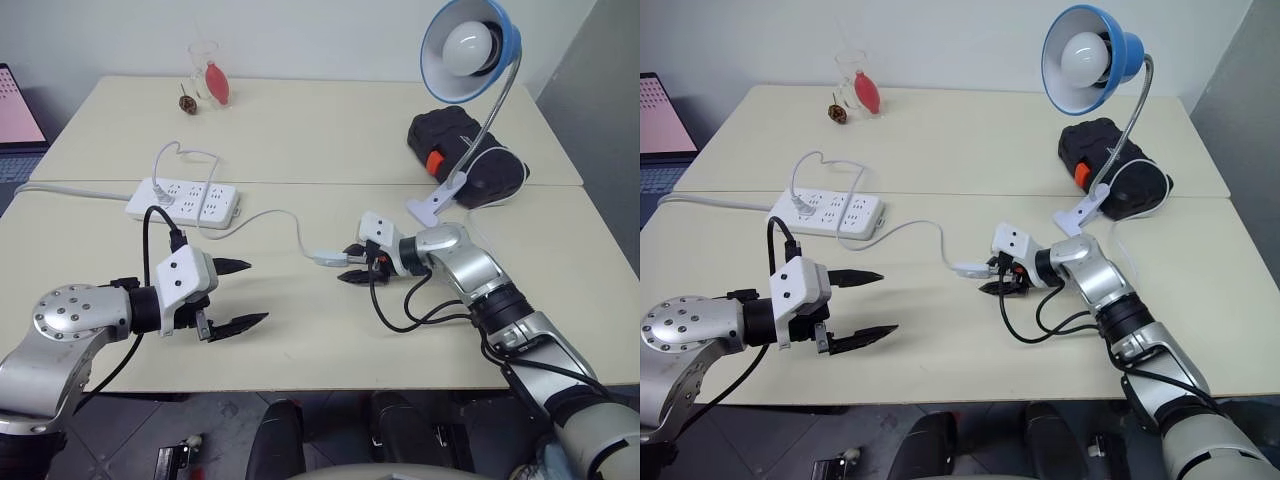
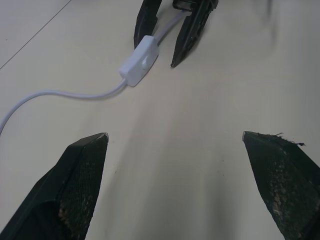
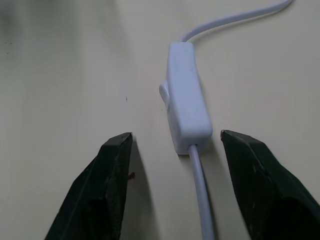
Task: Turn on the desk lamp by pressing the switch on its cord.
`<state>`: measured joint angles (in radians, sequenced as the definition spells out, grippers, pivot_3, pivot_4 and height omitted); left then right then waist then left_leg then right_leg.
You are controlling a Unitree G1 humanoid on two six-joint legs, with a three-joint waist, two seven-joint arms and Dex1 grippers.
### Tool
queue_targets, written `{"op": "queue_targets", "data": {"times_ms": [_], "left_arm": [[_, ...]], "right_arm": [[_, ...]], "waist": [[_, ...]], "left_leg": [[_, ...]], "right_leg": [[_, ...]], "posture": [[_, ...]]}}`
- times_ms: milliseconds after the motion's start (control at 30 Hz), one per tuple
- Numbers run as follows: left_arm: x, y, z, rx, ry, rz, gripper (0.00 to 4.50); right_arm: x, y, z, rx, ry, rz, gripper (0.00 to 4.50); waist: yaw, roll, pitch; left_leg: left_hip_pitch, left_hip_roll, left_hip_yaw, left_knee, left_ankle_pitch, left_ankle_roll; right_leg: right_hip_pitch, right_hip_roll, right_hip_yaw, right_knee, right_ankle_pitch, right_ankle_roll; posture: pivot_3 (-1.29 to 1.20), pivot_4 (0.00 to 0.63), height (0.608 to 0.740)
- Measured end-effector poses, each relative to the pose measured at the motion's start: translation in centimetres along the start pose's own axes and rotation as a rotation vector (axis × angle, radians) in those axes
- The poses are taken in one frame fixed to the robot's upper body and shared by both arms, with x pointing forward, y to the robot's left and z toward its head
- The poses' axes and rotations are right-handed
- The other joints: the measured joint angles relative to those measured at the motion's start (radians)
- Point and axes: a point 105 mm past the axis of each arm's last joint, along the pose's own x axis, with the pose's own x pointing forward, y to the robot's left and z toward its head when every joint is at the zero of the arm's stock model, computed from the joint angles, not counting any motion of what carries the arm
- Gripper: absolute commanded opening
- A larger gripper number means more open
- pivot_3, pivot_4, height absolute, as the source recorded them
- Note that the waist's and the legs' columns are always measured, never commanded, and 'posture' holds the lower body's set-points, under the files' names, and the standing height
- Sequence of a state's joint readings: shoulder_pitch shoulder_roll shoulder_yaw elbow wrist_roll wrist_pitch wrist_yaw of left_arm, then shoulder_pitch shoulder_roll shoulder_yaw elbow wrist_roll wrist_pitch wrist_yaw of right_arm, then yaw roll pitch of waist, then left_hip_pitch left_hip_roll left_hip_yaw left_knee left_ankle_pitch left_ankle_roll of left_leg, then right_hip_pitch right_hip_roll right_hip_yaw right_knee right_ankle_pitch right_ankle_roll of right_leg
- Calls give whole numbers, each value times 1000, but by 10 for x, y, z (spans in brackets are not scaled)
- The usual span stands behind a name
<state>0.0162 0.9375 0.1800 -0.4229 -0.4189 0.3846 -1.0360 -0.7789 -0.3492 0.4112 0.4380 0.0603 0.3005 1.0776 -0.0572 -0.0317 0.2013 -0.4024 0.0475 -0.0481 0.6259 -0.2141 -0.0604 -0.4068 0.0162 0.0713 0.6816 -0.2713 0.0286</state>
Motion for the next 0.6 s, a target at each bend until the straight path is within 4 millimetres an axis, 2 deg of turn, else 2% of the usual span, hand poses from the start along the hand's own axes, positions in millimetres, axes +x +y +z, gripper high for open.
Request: {"op": "queue_targets", "data": {"times_ms": [167,233,433,500,533,600], "left_arm": [[2,-2,-1,-2,3,-9,4500],[3,-3,-2,-4,3,-14,4500],[3,-2,-2,-1,3,-12,4500],[4,-3,-2,-1,3,-12,4500],[4,-3,-2,-2,2,-12,4500],[5,-3,-2,-3,-1,-13,4500]], "right_arm": [[0,1,0,4,-1,13,723],[0,2,0,9,2,16,374],[-2,3,-1,-3,7,28,363],[-3,2,-2,-20,11,24,1063],[-4,1,-1,-30,10,22,1171],[-5,1,-1,-36,10,22,1814]], "waist": [[0,0,0],[0,0,0],[0,0,0],[0,0,0],[0,0,0],[0,0,0]], "left_leg": [[0,0,0,0,0,0],[0,0,0,0,0,0],[0,0,0,0,0,0],[0,0,0,0,0,0],[0,0,0,0,0,0],[0,0,0,0,0,0]], "right_leg": [[0,0,0,0,0,0],[0,0,0,0,0,0],[0,0,0,0,0,0],[0,0,0,0,0,0],[0,0,0,0,0,0],[0,0,0,0,0,0]], "posture": [[0,150,740],[0,150,740],[0,150,740],[0,150,740],[0,150,740],[0,150,740]]}}
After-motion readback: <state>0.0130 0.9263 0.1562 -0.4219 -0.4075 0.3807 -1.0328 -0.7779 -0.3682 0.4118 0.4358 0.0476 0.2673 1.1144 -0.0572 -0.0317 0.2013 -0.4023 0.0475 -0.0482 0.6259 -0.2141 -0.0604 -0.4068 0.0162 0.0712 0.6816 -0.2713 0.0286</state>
